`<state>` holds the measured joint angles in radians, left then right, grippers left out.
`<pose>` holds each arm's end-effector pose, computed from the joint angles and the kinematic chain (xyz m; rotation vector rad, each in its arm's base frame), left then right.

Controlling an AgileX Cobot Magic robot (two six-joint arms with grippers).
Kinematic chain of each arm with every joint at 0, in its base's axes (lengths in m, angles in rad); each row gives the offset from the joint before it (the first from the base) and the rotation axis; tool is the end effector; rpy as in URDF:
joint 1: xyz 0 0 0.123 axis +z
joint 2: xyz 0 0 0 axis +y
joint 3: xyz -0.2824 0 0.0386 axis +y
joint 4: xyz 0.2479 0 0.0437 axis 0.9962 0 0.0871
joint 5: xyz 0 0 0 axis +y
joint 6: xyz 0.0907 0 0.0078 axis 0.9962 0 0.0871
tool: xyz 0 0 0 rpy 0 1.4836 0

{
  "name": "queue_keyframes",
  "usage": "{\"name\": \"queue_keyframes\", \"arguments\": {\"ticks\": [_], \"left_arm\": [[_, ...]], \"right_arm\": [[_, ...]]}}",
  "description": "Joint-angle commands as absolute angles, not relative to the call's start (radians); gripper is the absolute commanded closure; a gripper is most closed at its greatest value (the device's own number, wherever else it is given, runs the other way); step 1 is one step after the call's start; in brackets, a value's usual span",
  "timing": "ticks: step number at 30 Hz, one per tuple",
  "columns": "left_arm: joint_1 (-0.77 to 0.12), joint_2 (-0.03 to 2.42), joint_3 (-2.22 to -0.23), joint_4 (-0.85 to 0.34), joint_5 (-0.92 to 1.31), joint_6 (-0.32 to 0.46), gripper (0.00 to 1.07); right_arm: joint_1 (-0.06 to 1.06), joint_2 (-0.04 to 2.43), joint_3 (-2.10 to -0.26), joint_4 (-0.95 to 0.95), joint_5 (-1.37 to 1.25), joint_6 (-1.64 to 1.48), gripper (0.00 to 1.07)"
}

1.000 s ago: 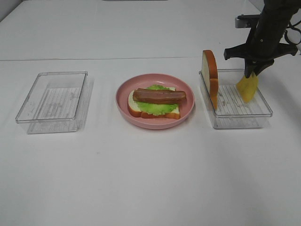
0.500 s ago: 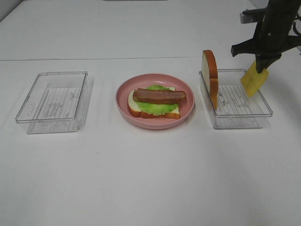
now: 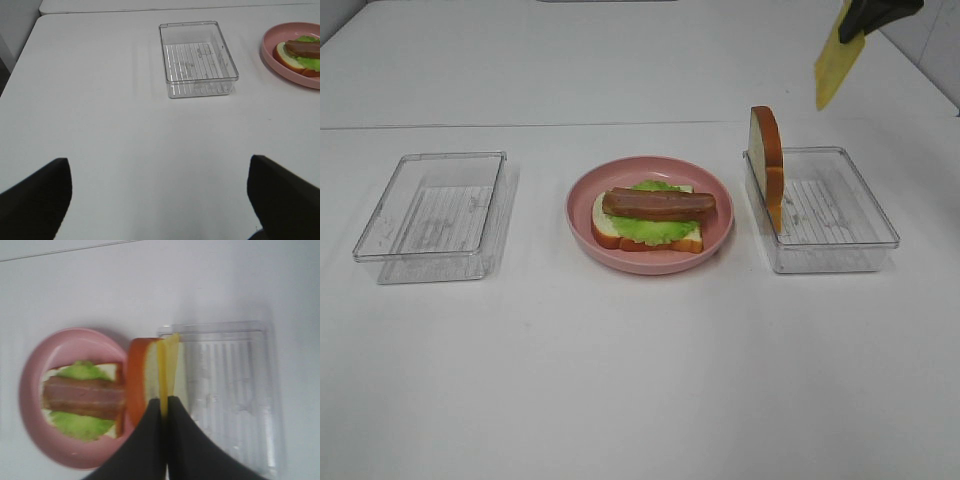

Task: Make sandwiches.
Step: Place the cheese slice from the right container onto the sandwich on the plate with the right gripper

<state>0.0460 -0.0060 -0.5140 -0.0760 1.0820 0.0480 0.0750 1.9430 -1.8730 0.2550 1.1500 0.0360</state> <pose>-0.0081 -0.0065 0.2795 0.0074 2.0434 -0.0322 0.4247 0.0529 0.3185 0.0184 2.6954 0.3794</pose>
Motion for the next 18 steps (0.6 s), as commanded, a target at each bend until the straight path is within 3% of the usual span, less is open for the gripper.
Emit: {"name": "queue_keyframes", "arguments": {"ticks": [1, 8, 18], "left_arm": [[0.044, -0.021, -0.514, -0.082, 1.077, 0.043, 0.17], [0.044, -0.021, -0.514, -0.082, 1.077, 0.043, 0.17], [0.044, -0.021, -0.514, -0.082, 1.077, 0.043, 0.17]], "right_arm": [[0.104, 1.924, -1.878, 0.339, 1.15, 0.0, 1.07], [0.277, 1.936, -1.878, 0.4, 1.064, -0.006, 1.07], [0.406, 2.032, -1.878, 0.404, 1.011, 0.005, 1.07]]}}
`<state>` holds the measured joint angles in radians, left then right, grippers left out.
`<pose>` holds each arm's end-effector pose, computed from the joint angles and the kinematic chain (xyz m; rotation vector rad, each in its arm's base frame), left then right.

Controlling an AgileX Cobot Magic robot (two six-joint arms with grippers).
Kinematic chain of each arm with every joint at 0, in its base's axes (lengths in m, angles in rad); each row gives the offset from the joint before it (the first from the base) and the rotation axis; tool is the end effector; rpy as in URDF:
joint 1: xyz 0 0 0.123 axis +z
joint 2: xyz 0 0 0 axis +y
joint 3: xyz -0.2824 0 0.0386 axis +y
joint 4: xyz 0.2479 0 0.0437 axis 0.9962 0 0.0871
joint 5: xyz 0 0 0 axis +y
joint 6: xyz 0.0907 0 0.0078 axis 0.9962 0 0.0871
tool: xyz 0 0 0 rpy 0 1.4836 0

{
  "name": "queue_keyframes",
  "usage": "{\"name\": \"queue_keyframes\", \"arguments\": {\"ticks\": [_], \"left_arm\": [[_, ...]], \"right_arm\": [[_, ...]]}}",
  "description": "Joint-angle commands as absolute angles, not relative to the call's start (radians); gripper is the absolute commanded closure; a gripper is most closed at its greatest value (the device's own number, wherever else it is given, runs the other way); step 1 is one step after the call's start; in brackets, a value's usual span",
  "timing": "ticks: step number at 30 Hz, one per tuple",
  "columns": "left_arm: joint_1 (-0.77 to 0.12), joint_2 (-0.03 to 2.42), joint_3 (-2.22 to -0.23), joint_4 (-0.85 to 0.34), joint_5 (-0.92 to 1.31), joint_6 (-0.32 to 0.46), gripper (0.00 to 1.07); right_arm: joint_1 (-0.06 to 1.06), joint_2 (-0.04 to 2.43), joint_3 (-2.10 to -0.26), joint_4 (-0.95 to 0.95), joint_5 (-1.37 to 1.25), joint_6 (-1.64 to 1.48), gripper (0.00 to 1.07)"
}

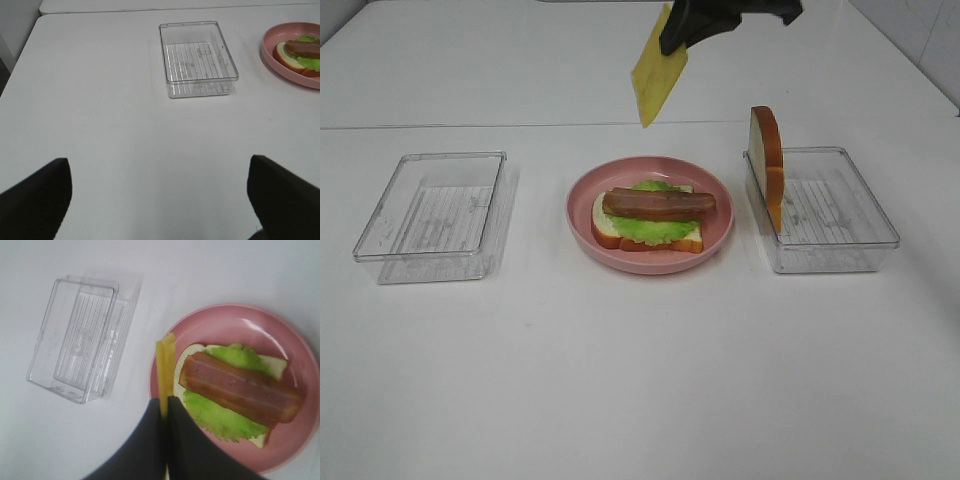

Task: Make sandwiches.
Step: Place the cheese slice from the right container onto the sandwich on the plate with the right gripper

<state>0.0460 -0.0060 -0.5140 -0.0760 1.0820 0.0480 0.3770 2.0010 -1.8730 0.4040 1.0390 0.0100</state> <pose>-0.0081 -0.0065 0.2795 0.0074 2.0434 -0.0322 0.4046 0.1934 0.3012 -0.3296 2.6455 0.6571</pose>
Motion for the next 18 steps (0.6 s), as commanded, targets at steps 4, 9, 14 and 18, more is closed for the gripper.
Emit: {"name": "queue_keyframes", "arguments": {"ticks": [4, 9, 14, 18], "left_arm": [[0.044, -0.021, -0.514, -0.082, 1.077, 0.043, 0.17], [0.044, -0.021, -0.514, -0.082, 1.077, 0.043, 0.17], [0.044, -0.021, -0.514, -0.082, 1.077, 0.043, 0.17], [0.044, -0.021, -0.514, -0.082, 1.077, 0.043, 0.17]], "right_arm": [[0.443, 2.105, -1.878, 0.407, 1.002, 0.014, 1.07], [0.461, 2.169, -1.878, 0.408, 0.977, 0.016, 1.07], [0.461, 2.212, -1.878, 0.415, 0.962, 0.017, 1.07], [0.461, 2.25, -1.878, 0.414, 0.934, 0.017, 1.07]]}}
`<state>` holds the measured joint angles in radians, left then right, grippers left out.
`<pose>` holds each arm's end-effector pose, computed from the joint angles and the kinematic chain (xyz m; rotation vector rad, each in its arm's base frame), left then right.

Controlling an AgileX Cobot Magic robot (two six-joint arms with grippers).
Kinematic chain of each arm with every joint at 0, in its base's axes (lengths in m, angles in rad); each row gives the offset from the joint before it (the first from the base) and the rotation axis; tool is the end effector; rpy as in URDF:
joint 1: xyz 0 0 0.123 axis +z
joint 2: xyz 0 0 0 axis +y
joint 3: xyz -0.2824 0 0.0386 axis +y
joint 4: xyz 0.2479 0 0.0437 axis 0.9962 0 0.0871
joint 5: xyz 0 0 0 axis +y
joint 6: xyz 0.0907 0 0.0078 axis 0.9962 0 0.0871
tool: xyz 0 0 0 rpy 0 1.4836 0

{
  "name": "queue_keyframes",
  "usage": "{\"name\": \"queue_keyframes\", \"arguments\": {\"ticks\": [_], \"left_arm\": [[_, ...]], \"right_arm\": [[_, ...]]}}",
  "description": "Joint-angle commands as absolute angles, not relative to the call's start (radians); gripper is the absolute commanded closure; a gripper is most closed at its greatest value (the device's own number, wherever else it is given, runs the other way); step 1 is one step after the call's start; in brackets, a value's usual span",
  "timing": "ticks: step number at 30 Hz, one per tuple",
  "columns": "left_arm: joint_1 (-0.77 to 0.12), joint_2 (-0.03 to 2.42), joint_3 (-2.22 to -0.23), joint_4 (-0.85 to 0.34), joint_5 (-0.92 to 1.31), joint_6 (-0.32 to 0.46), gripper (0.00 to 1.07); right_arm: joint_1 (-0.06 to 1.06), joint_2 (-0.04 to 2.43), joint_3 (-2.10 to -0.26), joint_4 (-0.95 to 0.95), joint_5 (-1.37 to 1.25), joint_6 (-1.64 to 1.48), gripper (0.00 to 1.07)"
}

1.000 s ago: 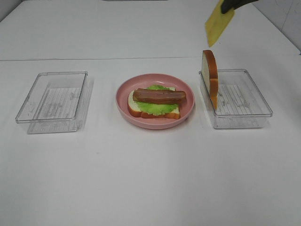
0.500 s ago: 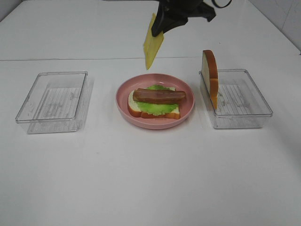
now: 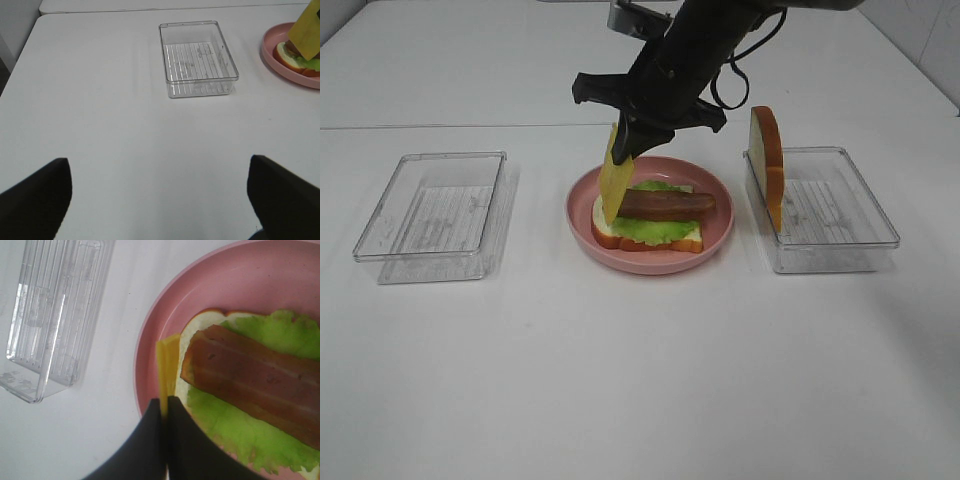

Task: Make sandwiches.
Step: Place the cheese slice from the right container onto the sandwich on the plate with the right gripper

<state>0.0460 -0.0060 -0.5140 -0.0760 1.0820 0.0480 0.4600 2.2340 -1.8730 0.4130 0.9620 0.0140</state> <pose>-0.0081 -0.0065 0.2795 0.0074 2.0434 -0.0322 0.4196 0.2414 0.1951 -0.3752 2.8147 0.6404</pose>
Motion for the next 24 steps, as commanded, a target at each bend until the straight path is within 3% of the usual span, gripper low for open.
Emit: {"name": "queue_keyframes", "arguments": {"ticks": [1, 11, 18, 21, 22, 23, 24], "left_arm": [[0.044, -0.021, -0.514, -0.082, 1.077, 0.043, 0.17], [0.044, -0.021, -0.514, -0.082, 1.077, 0.043, 0.17], [0.044, -0.021, -0.514, -0.081, 1.077, 0.043, 0.17], [0.044, -0.021, -0.514, -0.081, 1.077, 0.043, 0.17], [0.044, -0.021, -0.514, -0.081, 1.077, 0.043, 0.17], [0.044, -0.021, -0.514, -0.081, 1.077, 0.043, 0.17], [0.044, -0.021, -0.514, -0.081, 1.077, 0.043, 0.17]], "right_arm": [[0.461, 2.25, -1.878, 0.414, 0.934, 0.017, 1.07], [0.46, 2.27, -1.878, 0.206, 0.933, 0.059, 1.07], [0.46, 2.27, -1.878, 0.206, 0.933, 0.059, 1.07], [0.46, 2.27, -1.878, 0.206, 0.938, 0.059, 0.99], [0.46, 2.27, -1.878, 0.206, 0.944, 0.059, 0.85], [0.46, 2.27, -1.878, 0.206, 0.944, 0.059, 0.85], [0.46, 2.27, -1.878, 0.206, 0.95, 0.06, 0.66]]}}
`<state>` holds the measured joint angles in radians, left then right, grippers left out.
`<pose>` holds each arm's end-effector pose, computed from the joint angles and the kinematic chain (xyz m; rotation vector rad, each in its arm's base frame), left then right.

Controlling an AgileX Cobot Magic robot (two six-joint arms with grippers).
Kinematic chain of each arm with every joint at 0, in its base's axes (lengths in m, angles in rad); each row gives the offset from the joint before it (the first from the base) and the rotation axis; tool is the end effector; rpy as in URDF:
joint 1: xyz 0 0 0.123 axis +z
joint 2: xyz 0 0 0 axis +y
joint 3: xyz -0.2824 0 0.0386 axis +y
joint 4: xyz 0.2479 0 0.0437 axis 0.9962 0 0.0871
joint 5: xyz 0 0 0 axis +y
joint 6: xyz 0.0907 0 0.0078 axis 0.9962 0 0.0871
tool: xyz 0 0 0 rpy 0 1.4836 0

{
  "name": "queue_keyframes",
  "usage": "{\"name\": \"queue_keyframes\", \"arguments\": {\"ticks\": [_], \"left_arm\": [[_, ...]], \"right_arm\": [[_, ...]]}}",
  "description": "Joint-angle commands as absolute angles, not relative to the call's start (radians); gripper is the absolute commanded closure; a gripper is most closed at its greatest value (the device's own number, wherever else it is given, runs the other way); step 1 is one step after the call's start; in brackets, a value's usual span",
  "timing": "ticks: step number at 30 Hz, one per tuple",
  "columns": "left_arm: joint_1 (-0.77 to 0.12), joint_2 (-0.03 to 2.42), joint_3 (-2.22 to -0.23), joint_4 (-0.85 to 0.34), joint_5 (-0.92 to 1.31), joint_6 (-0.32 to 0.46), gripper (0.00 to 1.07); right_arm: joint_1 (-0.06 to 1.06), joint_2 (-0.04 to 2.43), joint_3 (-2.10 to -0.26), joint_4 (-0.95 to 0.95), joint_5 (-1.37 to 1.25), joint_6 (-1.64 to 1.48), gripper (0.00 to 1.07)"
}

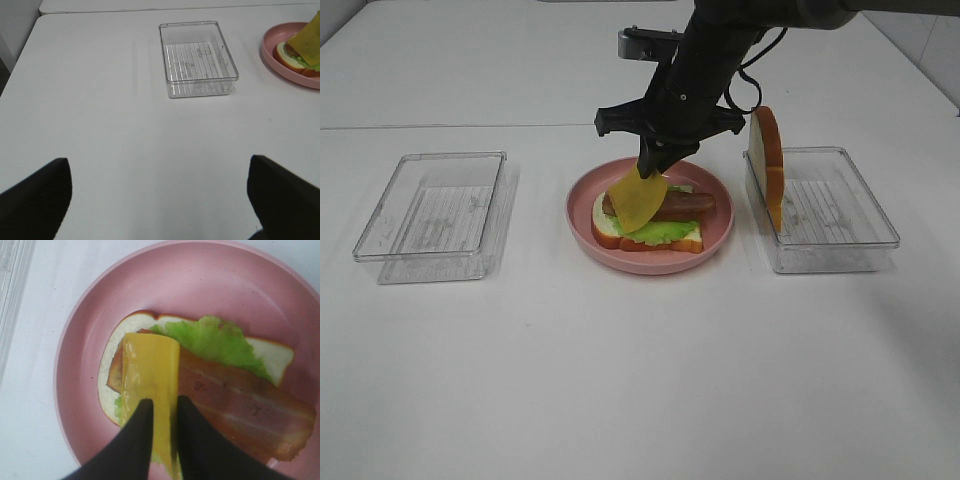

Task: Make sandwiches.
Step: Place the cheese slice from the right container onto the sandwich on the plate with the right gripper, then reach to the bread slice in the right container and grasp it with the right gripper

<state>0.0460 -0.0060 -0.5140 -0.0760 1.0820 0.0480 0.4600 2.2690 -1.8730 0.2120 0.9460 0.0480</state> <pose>-0.0081 -0.0065 0.2795 0.0074 2.0434 -0.0322 0.4280 0.2294 0.1742 -0.4488 2.8249 0.3804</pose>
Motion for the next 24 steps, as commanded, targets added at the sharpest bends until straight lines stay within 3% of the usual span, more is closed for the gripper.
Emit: {"name": "queue_keyframes", "arguments": {"ticks": [1, 2, 3, 6, 7, 8, 24], "left_arm": [[0.044, -0.021, -0.514, -0.081, 1.077, 0.043, 0.17], [0.044, -0.021, -0.514, -0.081, 1.077, 0.043, 0.17], [0.044, -0.021, -0.514, -0.081, 1.077, 0.043, 0.17], [0.044, -0.021, -0.514, -0.081, 1.077, 0.043, 0.17], [0.044, -0.021, -0.514, -0.081, 1.077, 0.043, 0.17], [0.044, -0.021, -0.514, -0.081, 1.077, 0.043, 0.17], [0.044, -0.021, -0.514, -0.081, 1.077, 0.043, 0.17]], "right_arm": [[0.46, 2.27, -1.878, 0.206, 0.95, 0.06, 0.66], [0.46, 2.27, -1.878, 0.206, 0.958, 0.06, 0.54], [0.46, 2.27, -1.878, 0.206, 0.971, 0.057, 0.32], [0.461, 2.27, -1.878, 0.203, 0.984, 0.047, 0.25], [0.461, 2.27, -1.878, 0.203, 0.989, 0.038, 0.14], [0.461, 2.27, -1.878, 0.203, 0.996, 0.028, 0.11], [0.462, 2.205, -1.9, 0.222, 1.04, 0.028, 0.11]]}}
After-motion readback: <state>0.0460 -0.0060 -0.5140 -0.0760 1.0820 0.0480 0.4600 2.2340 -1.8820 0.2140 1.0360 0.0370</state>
